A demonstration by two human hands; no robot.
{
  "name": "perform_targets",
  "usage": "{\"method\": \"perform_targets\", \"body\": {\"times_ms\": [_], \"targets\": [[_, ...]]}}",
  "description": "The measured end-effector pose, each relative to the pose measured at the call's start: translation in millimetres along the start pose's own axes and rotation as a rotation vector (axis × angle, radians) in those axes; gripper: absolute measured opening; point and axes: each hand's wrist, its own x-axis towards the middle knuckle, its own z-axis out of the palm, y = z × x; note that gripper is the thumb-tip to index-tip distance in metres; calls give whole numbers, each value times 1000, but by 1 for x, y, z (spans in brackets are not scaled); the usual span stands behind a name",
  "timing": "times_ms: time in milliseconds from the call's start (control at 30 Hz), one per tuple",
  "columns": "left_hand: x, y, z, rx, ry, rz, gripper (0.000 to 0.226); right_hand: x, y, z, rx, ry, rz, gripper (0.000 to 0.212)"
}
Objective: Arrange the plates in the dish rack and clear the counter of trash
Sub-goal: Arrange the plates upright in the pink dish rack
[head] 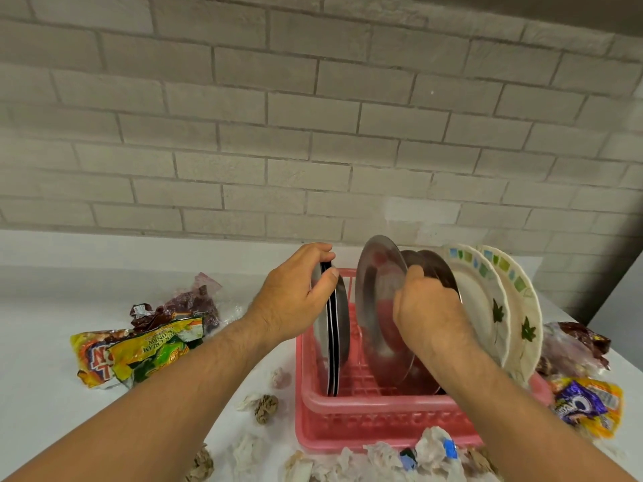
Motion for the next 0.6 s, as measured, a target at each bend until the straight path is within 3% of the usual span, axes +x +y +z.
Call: {"method": "perform_targets", "body": {"times_ms": [133, 300, 367, 467, 600], "targets": [[0, 0, 0, 4, 5, 2, 32, -14, -1, 5, -17, -64, 20, 25], [0, 0, 0, 5, 5, 5, 33, -24, 6, 13, -80, -74, -20, 82], [0, 0, -1, -5, 3, 1, 31, -28, 9, 10, -113, -104, -37, 89], [1, 2, -3, -31, 0, -6, 28, -32, 9, 2, -150, -117, -57, 83], [1, 3, -4, -56, 0, -14, 27, -28, 8, -20, -119, -57, -58, 56]]}}
